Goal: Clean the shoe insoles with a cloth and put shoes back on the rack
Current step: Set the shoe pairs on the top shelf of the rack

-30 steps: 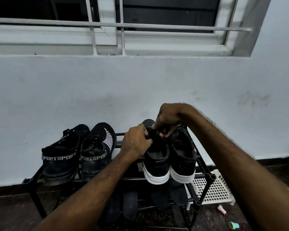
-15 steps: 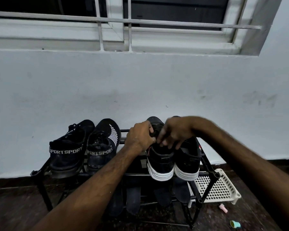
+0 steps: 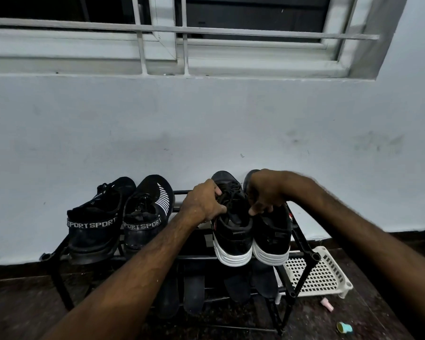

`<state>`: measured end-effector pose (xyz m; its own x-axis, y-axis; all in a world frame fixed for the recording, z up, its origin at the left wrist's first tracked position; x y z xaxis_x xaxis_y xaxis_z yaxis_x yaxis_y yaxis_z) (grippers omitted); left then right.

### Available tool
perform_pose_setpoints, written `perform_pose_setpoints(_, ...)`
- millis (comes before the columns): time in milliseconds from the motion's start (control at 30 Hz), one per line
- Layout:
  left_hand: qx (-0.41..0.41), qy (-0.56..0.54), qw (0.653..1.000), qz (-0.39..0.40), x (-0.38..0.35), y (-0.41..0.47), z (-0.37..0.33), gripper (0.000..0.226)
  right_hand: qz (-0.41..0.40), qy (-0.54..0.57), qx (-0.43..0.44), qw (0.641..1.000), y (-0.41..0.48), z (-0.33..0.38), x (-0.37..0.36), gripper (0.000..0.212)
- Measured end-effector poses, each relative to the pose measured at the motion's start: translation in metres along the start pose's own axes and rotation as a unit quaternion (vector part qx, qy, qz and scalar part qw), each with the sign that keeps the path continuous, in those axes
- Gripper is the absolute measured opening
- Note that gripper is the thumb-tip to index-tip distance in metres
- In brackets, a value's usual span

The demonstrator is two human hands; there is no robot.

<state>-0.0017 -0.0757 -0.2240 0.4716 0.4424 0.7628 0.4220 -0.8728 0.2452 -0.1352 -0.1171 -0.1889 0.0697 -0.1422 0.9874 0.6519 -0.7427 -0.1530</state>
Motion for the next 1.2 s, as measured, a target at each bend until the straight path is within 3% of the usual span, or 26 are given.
perform_pose_setpoints(100, 0.002, 0.006, 1.000, 0.006, 0.001, -0.001, -0.001, 0.040, -0.109, -0.032, 0.001, 0.994, 0.001, 0.010, 0.019, 0.016)
perform_pose_setpoints(200, 0.012, -0.005, 1.000, 0.020, 0.001, -0.004, 0.000, 0.041, -0.182, 0.004, 0.004, 0.983, -0.005, 0.024, 0.035, 0.019)
perform_pose_setpoints(333, -0.002, 0.000, 0.998, 0.062, 0.001, -0.006, -0.004, 0.047, -0.132, -0.022, 0.084, 0.987, -0.006, 0.060, 0.010, 0.030)
perform_pose_setpoints(400, 0.000, 0.009, 0.992, 0.123, 0.000, -0.007, -0.005, 0.060, -0.080, -0.020, 0.104, 0.991, -0.002, 0.053, 0.006, 0.028)
perform_pose_setpoints(467, -0.017, 0.039, 0.985, 0.165, 0.003, -0.007, -0.008, 0.075, -0.099, 0.031, 0.112, 0.988, -0.006, 0.029, 0.033, 0.019)
perform_pose_setpoints(533, -0.068, 0.077, 0.987, 0.120, 0.015, 0.001, -0.020, 0.075, -0.188, 0.097, 0.081, 0.974, -0.010, -0.013, 0.069, 0.010)
perform_pose_setpoints(600, -0.110, 0.086, 0.990, 0.032, 0.027, 0.004, -0.041, 0.057, -0.259, 0.139, 0.033, 0.955, -0.008, -0.059, 0.078, 0.013)
perform_pose_setpoints(700, -0.147, 0.051, 0.987, -0.032, 0.022, 0.000, -0.070, 0.038, -0.208, 0.137, 0.002, 0.969, 0.010, -0.090, 0.028, 0.038)
perform_pose_setpoints(833, -0.208, 0.059, 0.976, -0.030, -0.011, 0.000, -0.092, 0.038, -0.174, 0.173, 0.033, 0.969, 0.018, -0.096, -0.015, 0.043)
perform_pose_setpoints(1033, -0.184, 0.154, 0.970, 0.041, -0.050, 0.011, -0.090, 0.038, -0.266, 0.214, 0.024, 0.940, 0.013, -0.108, 0.007, 0.012)
perform_pose_setpoints(1200, -0.183, 0.191, 0.964, -0.027, -0.046, 0.015, -0.093, 0.021, -0.315, 0.202, 0.015, 0.927, 0.014, -0.113, 0.015, 0.008)
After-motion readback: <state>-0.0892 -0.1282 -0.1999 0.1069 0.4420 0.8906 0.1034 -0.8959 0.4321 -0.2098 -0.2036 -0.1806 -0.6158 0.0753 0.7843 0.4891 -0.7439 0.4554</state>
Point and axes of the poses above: each hand's wrist, its own y-axis towards the middle knuckle, its own x-axis out of the back of the hand, z = x × y, the point moved 9 cm from there along y, towards the middle knuckle, and after that the axes turned 12 degrees about -z, right-handed, at the moved point
